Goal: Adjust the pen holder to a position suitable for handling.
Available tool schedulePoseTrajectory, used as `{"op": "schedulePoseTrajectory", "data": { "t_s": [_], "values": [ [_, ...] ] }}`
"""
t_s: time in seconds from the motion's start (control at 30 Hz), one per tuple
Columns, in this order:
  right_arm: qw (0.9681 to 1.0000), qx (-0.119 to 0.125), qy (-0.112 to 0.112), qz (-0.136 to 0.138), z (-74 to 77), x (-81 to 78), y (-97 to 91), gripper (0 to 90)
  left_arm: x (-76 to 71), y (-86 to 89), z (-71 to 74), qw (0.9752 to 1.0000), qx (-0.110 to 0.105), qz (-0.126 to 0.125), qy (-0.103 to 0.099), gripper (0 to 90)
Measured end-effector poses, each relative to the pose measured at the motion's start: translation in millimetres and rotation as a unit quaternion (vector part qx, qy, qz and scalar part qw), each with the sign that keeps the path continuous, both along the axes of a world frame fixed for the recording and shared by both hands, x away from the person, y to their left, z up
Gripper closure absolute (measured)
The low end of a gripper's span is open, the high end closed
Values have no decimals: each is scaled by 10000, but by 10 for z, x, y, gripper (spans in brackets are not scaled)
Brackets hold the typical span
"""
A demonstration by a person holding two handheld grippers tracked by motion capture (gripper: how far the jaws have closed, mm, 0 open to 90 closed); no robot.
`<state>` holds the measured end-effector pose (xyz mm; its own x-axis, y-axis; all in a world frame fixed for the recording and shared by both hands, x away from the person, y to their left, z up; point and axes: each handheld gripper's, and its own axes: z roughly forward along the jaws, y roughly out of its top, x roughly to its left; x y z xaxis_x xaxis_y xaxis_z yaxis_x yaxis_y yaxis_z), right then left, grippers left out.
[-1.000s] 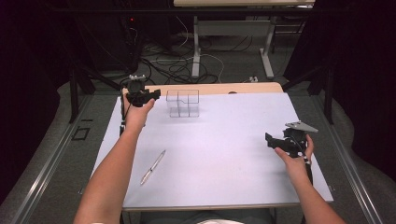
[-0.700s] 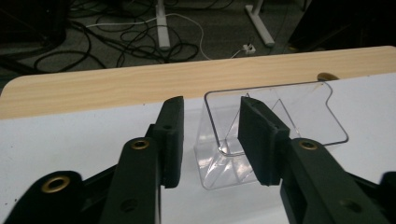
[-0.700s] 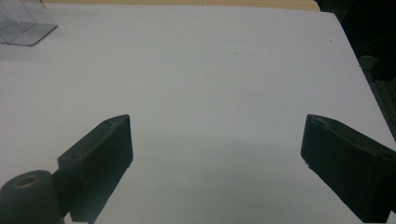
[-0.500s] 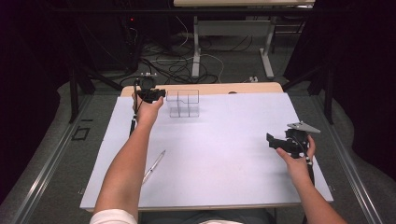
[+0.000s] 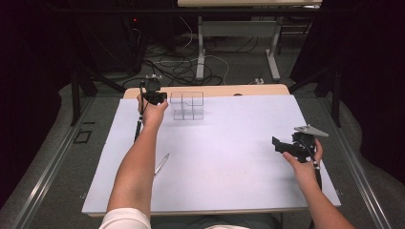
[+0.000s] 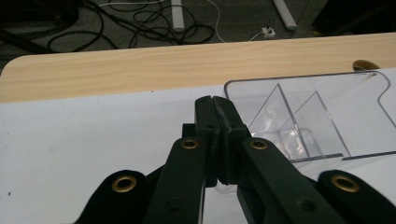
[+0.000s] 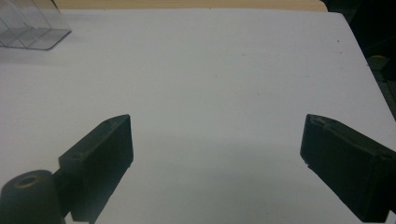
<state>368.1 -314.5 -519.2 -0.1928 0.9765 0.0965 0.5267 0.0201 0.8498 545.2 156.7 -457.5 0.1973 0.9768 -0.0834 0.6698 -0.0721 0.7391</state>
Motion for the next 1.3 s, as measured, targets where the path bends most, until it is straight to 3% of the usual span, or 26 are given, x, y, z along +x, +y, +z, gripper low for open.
{"op": "schedulePoseTrajectory", "data": {
  "t_s": [0.3, 0.87, 1.3],
  "values": [
    [9999, 59, 80, 27, -24, 2, 4, 91, 30, 0, -51, 9997, -66, 124, 182, 900],
    [9998, 144, 156, 28, -42, 1, -5, 108, 92, -37, -173, 9992, -161, -170, 331, 900],
    [9997, 187, 165, 36, -47, 9, -13, 119, 94, -39, -227, 9991, -114, -328, 249, 900]
  ]
}}
